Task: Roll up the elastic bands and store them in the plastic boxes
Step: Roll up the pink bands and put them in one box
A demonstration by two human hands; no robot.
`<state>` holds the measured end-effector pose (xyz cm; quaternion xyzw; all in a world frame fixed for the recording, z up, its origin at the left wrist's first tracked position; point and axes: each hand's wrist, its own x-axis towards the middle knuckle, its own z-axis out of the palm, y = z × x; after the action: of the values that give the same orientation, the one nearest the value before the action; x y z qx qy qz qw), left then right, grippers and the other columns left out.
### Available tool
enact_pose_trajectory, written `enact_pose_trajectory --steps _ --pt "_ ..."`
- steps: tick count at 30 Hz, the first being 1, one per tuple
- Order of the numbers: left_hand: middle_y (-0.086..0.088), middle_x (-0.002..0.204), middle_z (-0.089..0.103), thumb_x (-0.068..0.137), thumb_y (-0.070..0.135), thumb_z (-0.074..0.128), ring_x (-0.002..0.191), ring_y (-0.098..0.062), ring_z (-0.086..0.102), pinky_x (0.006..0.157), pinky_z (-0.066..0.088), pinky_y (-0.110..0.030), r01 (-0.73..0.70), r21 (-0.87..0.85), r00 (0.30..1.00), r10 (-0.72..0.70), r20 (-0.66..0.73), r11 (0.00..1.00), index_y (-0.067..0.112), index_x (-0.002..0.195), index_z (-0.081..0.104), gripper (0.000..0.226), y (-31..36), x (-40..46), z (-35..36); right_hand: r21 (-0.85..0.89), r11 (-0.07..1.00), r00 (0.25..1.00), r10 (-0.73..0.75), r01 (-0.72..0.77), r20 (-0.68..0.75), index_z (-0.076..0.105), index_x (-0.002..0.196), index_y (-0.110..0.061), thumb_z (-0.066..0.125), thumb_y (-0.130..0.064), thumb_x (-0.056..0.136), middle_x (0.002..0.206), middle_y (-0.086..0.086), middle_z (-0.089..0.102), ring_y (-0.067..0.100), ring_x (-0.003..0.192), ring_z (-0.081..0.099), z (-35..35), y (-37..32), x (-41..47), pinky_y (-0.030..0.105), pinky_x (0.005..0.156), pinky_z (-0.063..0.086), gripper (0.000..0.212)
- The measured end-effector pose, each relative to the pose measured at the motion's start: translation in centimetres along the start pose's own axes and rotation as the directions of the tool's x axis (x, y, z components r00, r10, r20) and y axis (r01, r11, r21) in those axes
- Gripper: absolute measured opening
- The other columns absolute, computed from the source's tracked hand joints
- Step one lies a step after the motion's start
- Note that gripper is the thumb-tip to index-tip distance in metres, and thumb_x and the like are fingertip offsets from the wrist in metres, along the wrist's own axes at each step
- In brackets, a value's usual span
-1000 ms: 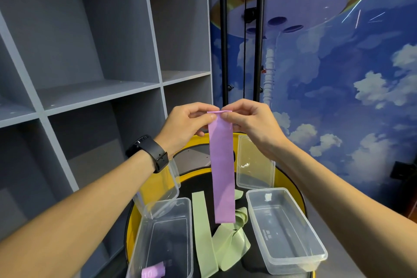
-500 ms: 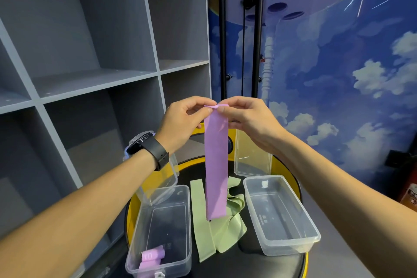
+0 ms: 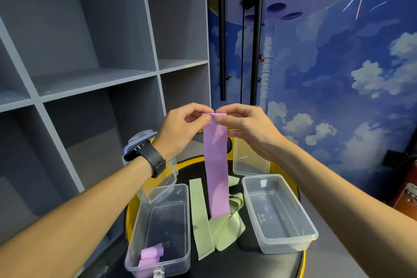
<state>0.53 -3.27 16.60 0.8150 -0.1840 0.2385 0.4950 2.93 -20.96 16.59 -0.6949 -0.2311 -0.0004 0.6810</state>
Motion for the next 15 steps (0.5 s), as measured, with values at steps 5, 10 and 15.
enact_pose_trajectory --steps 5,10,15 --pt "0.012 0.094 0.068 0.094 0.016 0.059 0.089 -0.005 0.063 0.074 0.053 -0.015 -0.093 0.186 0.992 0.106 -0.062 0.978 0.024 0.103 0.07 0.017 -0.3 -0.4 0.0 -0.02 1.0 1.0 0.02 -0.02 0.018 0.072 0.102 -0.004 0.066 -0.02 0.091 0.095 0.01 0.075 0.02 0.086 0.073 0.2 0.0 -0.2 0.026 0.071 0.058 0.02" --pt "0.008 0.097 0.067 0.091 0.013 0.062 0.093 -0.009 0.063 0.078 0.053 -0.016 -0.152 0.224 0.984 0.168 -0.056 0.963 0.019 0.106 0.072 0.018 -0.8 -1.1 -0.1 0.01 0.999 0.999 0.039 -0.039 -0.005 0.072 0.103 -0.004 0.067 -0.015 0.09 0.094 0.009 0.074 0.018 0.085 0.072 0.4 0.6 -0.2 0.025 0.071 0.057 0.017" --pt "0.008 0.106 0.071 0.091 0.019 0.063 0.099 -0.009 0.066 0.083 0.055 -0.023 0.012 -0.011 1.0 -0.012 -0.01 1.0 0.025 0.113 0.068 0.024 -1.0 -1.5 -0.2 0.024 0.999 0.999 0.05 -0.049 -0.017 0.071 0.101 -0.006 0.068 -0.013 0.089 0.096 0.011 0.073 0.021 0.088 0.072 0.5 1.0 -0.5 0.032 0.078 0.058 0.014"
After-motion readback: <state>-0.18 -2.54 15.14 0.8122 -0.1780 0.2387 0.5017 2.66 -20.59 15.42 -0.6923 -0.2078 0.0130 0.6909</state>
